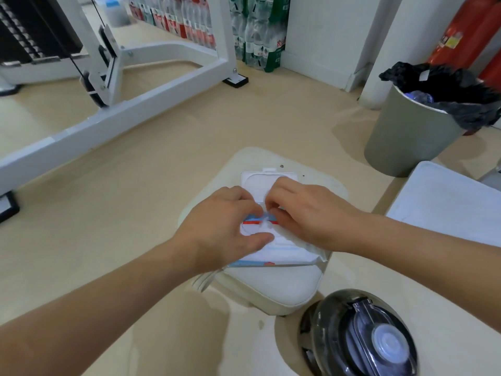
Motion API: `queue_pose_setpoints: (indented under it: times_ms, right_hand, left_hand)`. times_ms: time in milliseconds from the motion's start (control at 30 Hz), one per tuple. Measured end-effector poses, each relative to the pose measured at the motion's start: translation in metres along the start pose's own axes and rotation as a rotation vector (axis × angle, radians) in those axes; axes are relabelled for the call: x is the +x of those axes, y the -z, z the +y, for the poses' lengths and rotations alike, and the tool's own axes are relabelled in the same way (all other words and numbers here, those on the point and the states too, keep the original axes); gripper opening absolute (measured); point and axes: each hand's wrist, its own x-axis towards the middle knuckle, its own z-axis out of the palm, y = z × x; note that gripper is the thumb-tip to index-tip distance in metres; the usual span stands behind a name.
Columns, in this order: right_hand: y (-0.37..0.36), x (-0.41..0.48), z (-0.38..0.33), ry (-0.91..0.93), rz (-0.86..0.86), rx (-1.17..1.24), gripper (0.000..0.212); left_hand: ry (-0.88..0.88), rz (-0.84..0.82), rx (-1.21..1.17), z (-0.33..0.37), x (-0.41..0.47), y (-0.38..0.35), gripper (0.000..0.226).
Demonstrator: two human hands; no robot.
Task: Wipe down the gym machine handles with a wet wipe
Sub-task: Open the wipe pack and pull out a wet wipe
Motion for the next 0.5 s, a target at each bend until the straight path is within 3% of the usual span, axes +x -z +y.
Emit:
queue_pose_setpoints:
  times_ms: [167,267,500]
  right_hand:
    - [0.002,0.008,-0.005,-0.187,0.011,0.236,0.007]
    - [0.017,0.008,0.002,-0.226,0.023,0.453,0.011]
    - [0.012,0.009,-0.019,0.124,-0.288,-0.266,0.018]
  left_hand:
    - [0.138,0.157,-0.127,0.008,0.001,-0.004,0.014]
    - [0.304,0.210,-0.336,0.004,0.000,-0.005,0.013]
    - [0.452,0.234,-0.644,0.000,-0.004,-0.008,0.012]
